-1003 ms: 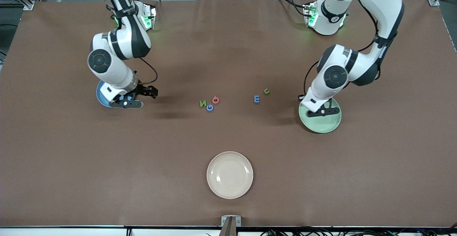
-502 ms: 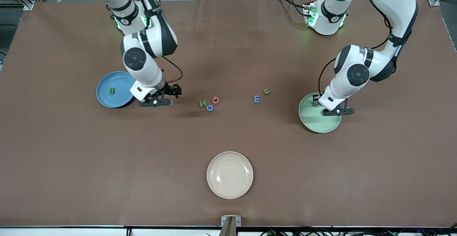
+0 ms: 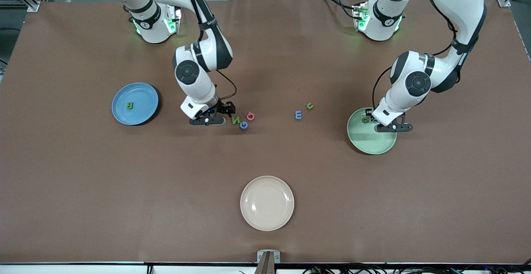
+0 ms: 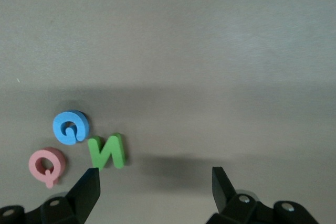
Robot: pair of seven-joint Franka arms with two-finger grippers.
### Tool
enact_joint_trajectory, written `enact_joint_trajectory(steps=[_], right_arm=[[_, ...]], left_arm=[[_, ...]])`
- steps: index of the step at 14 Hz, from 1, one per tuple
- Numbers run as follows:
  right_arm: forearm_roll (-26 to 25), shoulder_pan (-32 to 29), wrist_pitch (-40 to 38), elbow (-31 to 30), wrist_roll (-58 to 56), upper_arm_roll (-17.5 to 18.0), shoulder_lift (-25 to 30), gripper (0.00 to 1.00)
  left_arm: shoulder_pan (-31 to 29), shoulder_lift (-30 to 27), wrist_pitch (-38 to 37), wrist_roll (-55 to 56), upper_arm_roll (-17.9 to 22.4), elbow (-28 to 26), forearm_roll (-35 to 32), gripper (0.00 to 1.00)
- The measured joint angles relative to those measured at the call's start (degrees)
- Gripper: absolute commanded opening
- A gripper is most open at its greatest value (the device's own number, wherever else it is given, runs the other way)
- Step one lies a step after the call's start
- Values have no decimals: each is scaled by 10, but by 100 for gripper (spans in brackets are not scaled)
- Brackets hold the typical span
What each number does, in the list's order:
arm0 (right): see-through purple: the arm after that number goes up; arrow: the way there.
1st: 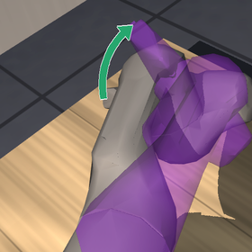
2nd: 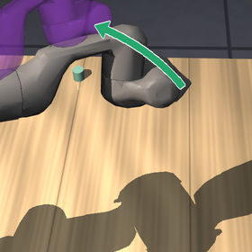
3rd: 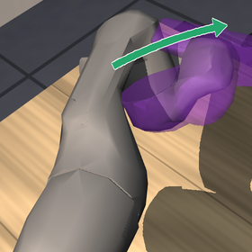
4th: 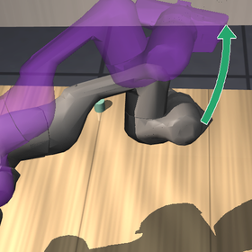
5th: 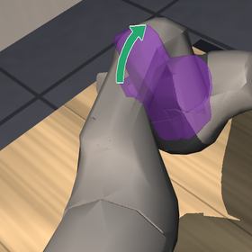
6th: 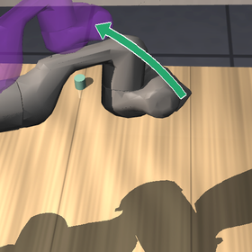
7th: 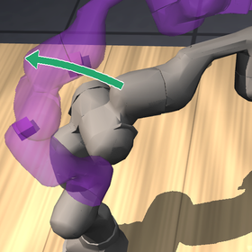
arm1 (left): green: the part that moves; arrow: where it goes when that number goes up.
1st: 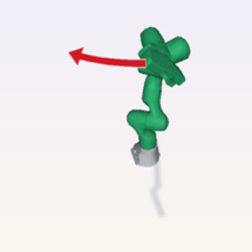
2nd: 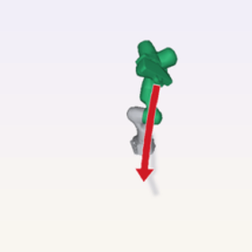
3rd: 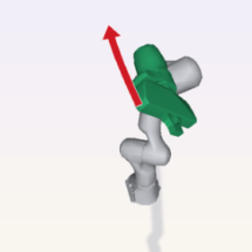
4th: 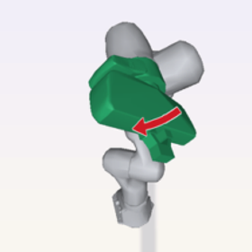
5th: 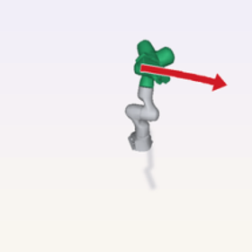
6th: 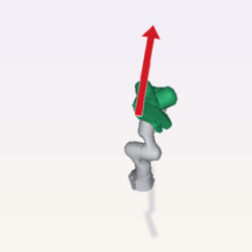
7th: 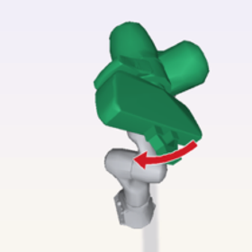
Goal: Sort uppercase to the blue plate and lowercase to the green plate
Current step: 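Grasp the green n with the left gripper while the right gripper grasps N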
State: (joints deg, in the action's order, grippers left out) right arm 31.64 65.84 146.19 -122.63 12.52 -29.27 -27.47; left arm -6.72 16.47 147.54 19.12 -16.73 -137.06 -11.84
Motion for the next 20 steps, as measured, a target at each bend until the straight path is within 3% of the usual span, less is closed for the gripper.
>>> enact_joint_trajectory(steps=[1, 2, 7, 12, 16, 20], right_arm=[[9, 0, 7, 5, 0, 4, -8, 91], [17, 0, 11, 9, 1, 7, -14, 89], [40, 2, 16, 32, 11, 16, -33, 87], [41, 14, 16, 60, 45, 18, -70, 85], [41, 15, 14, 66, 49, 18, -78, 85], [41, 16, 13, 65, 49, 18, -78, 85]], left_arm=[[-1, 0, 0, 0, 0, 0, -3, 69], [-1, 1, 0, 0, 0, -1, -4, 96], [1, 1, 3, 8, -23, 13, -4, 99], [35, 5, -21, 231, -121, 55, -4, 99], [102, 45, -23, 364, -123, 76, -4, 99], [140, 90, -18, 428, -123, 96, -4, 99]])
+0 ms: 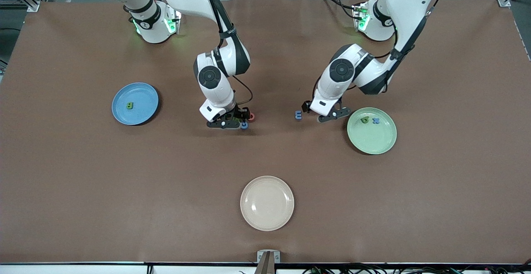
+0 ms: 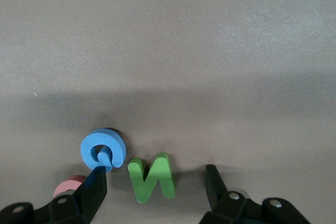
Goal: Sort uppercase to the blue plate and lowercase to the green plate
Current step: 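Grasp the green n with the left gripper while the right gripper grasps N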
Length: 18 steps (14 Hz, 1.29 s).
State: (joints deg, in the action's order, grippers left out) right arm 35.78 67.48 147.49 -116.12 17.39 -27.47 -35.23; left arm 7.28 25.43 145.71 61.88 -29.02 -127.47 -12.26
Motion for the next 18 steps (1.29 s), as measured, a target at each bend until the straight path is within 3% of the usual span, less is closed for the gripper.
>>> enact_joint_trajectory(steps=[4, 6, 12, 16, 17, 18], right_arm=[[0, 1, 0, -1, 0, 0, 0, 83], [0, 1, 0, -2, -3, 0, 0, 82], [0, 0, 1, -9, -20, -4, 0, 73], [0, -1, 1, -9, -21, -4, 0, 69], [0, -1, 1, -9, -21, -4, 0, 64], [1, -1, 1, -9, -21, -4, 0, 54]], left_arm=[[14, 21, 13, 8, 0, 2, -5, 99], [17, 32, 13, 23, 0, 2, -37, 92], [17, 44, 16, 52, 0, 5, -65, 33], [18, 43, 16, 52, 0, 5, -65, 13], [18, 44, 16, 52, 0, 5, -65, 10], [17, 43, 16, 53, 0, 5, -65, 8]])
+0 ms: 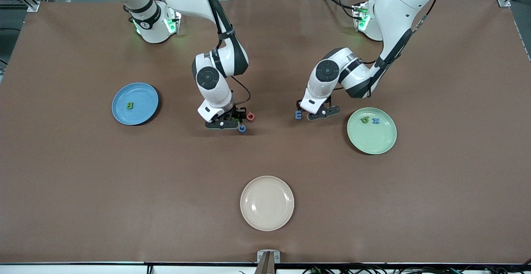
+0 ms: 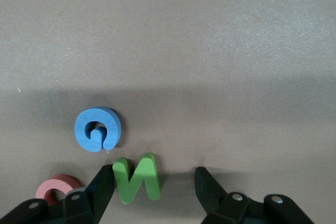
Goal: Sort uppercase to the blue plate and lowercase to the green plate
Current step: 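Grasp the green n with the left gripper while the right gripper grasps N, then place the n on the green plate while the right gripper places the N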
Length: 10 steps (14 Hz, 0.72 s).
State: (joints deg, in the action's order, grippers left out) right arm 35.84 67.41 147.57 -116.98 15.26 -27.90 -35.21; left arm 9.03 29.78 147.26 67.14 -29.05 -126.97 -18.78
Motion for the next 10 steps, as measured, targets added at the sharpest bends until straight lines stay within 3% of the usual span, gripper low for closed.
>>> enact_joint_trajectory(steps=[4, 5, 10], right_arm=[[0, -3, 0, 0, -12, -4, 1, 6], [1, -4, -1, 0, -12, -5, 2, 1], [1, -18, -6, -1, -22, -7, 2, 0]], left_arm=[[-12, -5, 1, 0, 2, 8, -3, 4], [-21, -14, -1, -7, 2, 10, -5, 4], [-116, -81, -55, -127, -19, 6, -5, 3]])
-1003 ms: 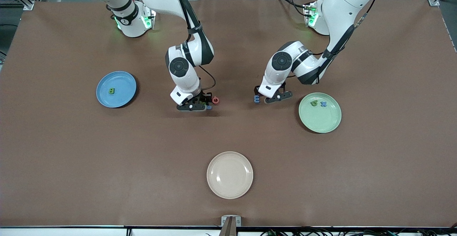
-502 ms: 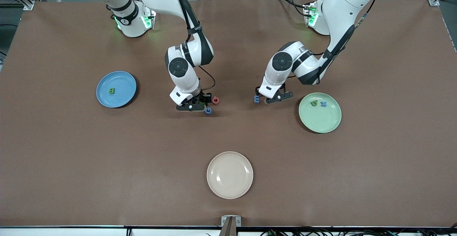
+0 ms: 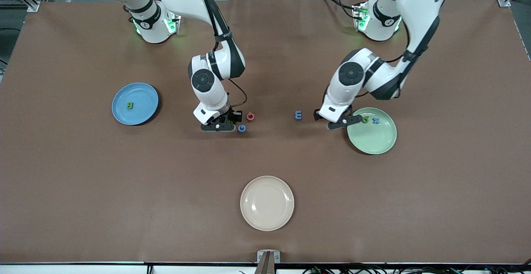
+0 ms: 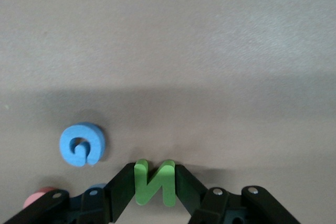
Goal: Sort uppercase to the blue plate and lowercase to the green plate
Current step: 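Place the n on the green plate while the right gripper places the N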
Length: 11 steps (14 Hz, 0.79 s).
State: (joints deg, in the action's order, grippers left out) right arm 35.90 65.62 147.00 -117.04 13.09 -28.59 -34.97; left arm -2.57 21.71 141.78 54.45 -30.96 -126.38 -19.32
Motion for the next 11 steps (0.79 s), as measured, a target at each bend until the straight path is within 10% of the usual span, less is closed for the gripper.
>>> enact_joint_trajectory(steps=[4, 11], right_arm=[[0, -21, -41, -22, -118, -44, 7, 0], [1, -23, -244, -94, -430, -281, 55, 0]], left_arm=[[-165, -12, -5, -168, -55, -27, 0, 3], [-280, 17, 6, -264, -57, -38, -85, 7]])
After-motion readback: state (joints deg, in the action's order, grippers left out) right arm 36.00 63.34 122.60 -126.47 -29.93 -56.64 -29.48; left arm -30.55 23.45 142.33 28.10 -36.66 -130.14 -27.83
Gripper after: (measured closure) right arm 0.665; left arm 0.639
